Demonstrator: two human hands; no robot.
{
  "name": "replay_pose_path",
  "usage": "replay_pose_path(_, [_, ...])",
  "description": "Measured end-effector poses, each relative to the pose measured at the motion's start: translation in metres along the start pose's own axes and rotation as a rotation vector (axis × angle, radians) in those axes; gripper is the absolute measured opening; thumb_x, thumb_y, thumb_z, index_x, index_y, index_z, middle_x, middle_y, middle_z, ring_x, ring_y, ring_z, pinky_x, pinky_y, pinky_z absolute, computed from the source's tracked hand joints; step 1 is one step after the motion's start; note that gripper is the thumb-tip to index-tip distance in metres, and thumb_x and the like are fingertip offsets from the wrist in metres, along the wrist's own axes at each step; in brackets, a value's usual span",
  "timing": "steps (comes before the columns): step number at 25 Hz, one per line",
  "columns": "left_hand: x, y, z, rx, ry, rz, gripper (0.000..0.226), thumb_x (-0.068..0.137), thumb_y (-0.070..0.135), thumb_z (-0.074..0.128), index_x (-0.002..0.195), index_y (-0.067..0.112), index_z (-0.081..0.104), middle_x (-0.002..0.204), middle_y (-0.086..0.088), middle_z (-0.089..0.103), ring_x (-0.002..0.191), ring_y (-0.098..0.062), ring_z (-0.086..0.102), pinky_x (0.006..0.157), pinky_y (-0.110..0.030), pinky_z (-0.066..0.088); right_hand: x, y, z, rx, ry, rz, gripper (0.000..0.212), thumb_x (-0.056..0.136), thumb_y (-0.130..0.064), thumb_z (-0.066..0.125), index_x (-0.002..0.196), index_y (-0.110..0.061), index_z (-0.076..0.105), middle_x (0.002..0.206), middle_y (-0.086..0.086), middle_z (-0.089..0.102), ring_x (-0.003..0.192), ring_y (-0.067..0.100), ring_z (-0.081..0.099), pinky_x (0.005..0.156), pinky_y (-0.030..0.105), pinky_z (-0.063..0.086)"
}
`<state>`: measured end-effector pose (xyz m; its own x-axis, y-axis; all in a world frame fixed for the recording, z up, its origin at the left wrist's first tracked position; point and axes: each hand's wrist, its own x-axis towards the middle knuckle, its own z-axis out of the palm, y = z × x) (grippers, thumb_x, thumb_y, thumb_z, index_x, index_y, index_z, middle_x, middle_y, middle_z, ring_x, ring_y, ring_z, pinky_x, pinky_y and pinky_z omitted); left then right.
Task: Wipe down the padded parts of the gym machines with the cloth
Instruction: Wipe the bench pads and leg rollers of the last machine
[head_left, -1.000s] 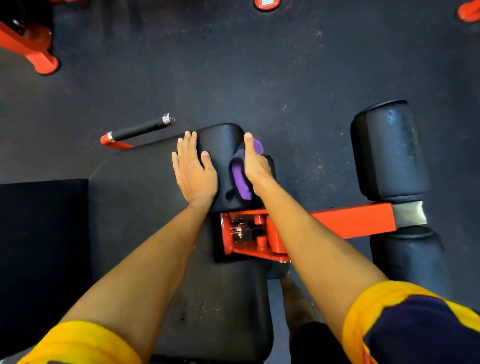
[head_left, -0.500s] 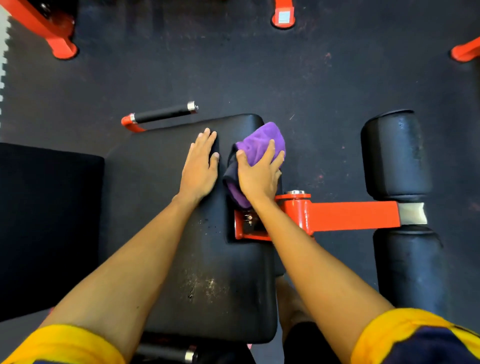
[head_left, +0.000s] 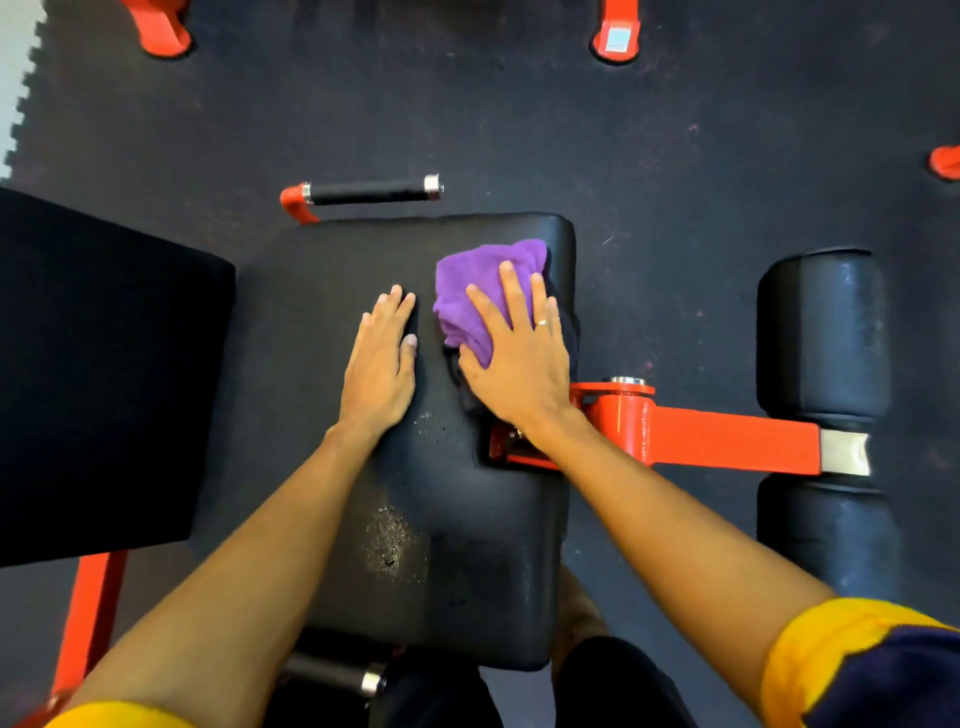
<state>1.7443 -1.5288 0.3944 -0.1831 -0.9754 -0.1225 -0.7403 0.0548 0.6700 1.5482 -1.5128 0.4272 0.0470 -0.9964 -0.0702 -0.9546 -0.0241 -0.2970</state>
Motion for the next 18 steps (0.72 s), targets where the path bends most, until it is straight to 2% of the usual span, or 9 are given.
replay_pose_path(2, [-0.009,-0.001,-0.002,0.005,0.017,-0.023,0.05,0.109,0.017,0.036,0.159,0.015,0.031,0.168,0.0,0.021,0.156,-0.013,0.012,0.128,-0.031,0.003,0.0,-0.022,0.003,0.054,0.015,0.112,0.072,0.089,-0.045,0.053,0.157,-0.029,0.038,0.171,0.008,0.011,0.156,0.044,0.004,0.125,0.058,0.009])
replay_pose_path(3, [-0.013,-0.001,-0.002,-0.002,0.022,-0.035,0.05,0.109,0.016,0.035,0.159,0.015,0.031,0.168,0.0,0.021,0.156,-0.013,0.012,0.128,-0.031,0.003,-0.008,-0.034,0.007,0.075,0.01,0.106,0.071,0.09,-0.041,0.055,0.158,-0.028,0.038,0.171,0.008,0.01,0.156,0.044,0.001,0.125,0.058,0.006])
replay_pose_path(6, [-0.031,-0.011,-0.004,-0.034,0.0,-0.069,0.052,0.108,0.014,0.036,0.16,0.015,0.029,0.168,-0.001,0.02,0.156,-0.013,0.011,0.128,-0.032,0.003,-0.045,-0.048,0.018,0.124,-0.113,-0.131,0.07,0.091,-0.037,0.057,0.158,-0.025,0.039,0.172,0.003,0.011,0.157,0.039,-0.003,0.126,0.058,0.004])
replay_pose_path(9, [-0.047,-0.024,-0.007,-0.012,0.018,-0.075,0.05,0.11,0.017,0.034,0.16,0.014,0.029,0.168,-0.001,0.021,0.156,-0.013,0.012,0.128,-0.033,0.006,-0.041,-0.02,0.01,0.047,-0.152,-0.331,0.071,0.091,-0.047,0.052,0.158,-0.028,0.037,0.172,0.001,0.014,0.158,0.033,0.002,0.127,0.053,0.012])
replay_pose_path(11, [-0.054,-0.028,-0.009,0.007,0.031,-0.074,0.05,0.11,0.017,0.033,0.159,0.015,0.03,0.168,0.0,0.022,0.156,-0.012,0.012,0.128,-0.03,0.003,-0.023,-0.017,0.008,0.008,-0.108,-0.259,0.072,0.09,-0.05,0.047,0.158,-0.028,0.039,0.171,0.004,0.015,0.158,0.033,0.006,0.127,0.053,0.015])
replay_pose_path(14, [-0.063,-0.028,-0.01,-0.003,0.064,-0.115,0.049,0.11,0.017,0.033,0.159,0.014,0.031,0.168,0.0,0.023,0.156,-0.011,0.012,0.127,-0.026,0.002,-0.021,-0.051,0.015,0.054,-0.098,-0.091,0.071,0.09,-0.046,0.05,0.158,-0.027,0.038,0.172,0.005,0.012,0.157,0.038,0.002,0.127,0.054,0.004])
replay_pose_path(16, [-0.072,-0.03,-0.01,-0.027,0.078,-0.145,0.049,0.11,0.017,0.032,0.159,0.013,0.032,0.167,-0.002,0.024,0.156,-0.012,0.013,0.126,-0.025,0.002,-0.046,-0.063,0.019,0.078,-0.171,-0.175,0.069,0.093,-0.042,0.054,0.158,-0.026,0.037,0.172,0.002,0.011,0.157,0.037,-0.003,0.127,0.055,0.003])
replay_pose_path(18, [-0.08,-0.032,-0.01,-0.045,0.089,-0.177,0.048,0.11,0.018,0.031,0.158,0.011,0.032,0.167,-0.004,0.024,0.156,-0.012,0.013,0.126,-0.023,0.001,-0.069,-0.049,0.015,0.071,-0.272,-0.348,0.069,0.096,-0.044,0.053,0.16,-0.027,0.034,0.172,-0.001,0.009,0.158,0.033,-0.006,0.127,0.053,0.002])
